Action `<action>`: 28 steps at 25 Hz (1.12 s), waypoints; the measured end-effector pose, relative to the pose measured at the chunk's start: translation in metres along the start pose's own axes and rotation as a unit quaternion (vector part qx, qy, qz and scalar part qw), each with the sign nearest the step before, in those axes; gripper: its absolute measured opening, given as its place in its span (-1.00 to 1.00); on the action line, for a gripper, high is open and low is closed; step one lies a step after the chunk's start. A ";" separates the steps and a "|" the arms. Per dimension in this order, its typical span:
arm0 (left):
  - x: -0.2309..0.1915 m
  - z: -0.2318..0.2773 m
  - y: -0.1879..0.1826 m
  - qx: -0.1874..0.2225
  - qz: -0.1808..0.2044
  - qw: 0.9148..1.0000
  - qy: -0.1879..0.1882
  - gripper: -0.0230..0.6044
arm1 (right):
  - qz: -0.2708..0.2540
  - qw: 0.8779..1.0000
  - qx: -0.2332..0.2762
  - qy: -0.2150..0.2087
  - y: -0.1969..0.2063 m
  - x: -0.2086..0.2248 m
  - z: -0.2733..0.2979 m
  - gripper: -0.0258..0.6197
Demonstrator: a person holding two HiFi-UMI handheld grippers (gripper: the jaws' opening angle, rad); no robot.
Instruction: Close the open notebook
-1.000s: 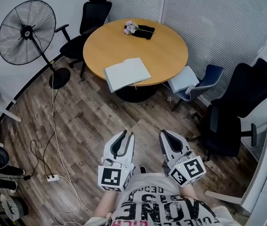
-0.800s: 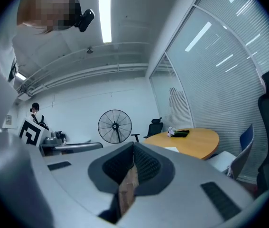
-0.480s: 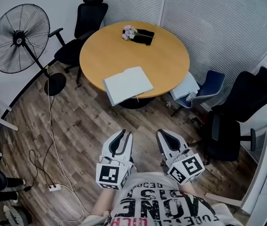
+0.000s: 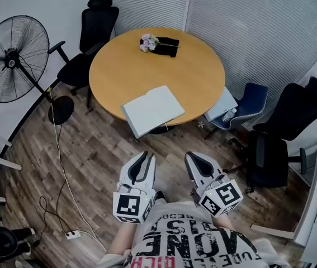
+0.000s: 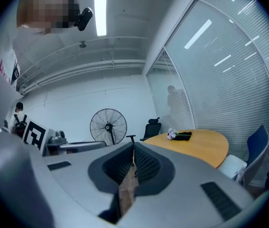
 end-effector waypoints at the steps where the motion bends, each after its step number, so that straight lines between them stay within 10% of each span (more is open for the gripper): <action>1: -0.002 0.002 0.000 -0.001 -0.001 1.000 0.001 -0.68 | 0.000 1.000 -0.002 0.002 0.001 0.001 0.003 -0.88; 28: -0.044 0.102 -0.006 0.010 -0.037 0.997 -0.071 -0.68 | 0.007 0.998 -0.039 -0.040 0.022 0.103 0.089 -0.88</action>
Point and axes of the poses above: the fingertips, and each gripper's own axes: z forward along the fingers, x to its right, y out of its underside, the point moved 5 cm from there along -z, backward along the fingers, and after that the axes turned 13 degrees about -z, right-handed, at the moved point
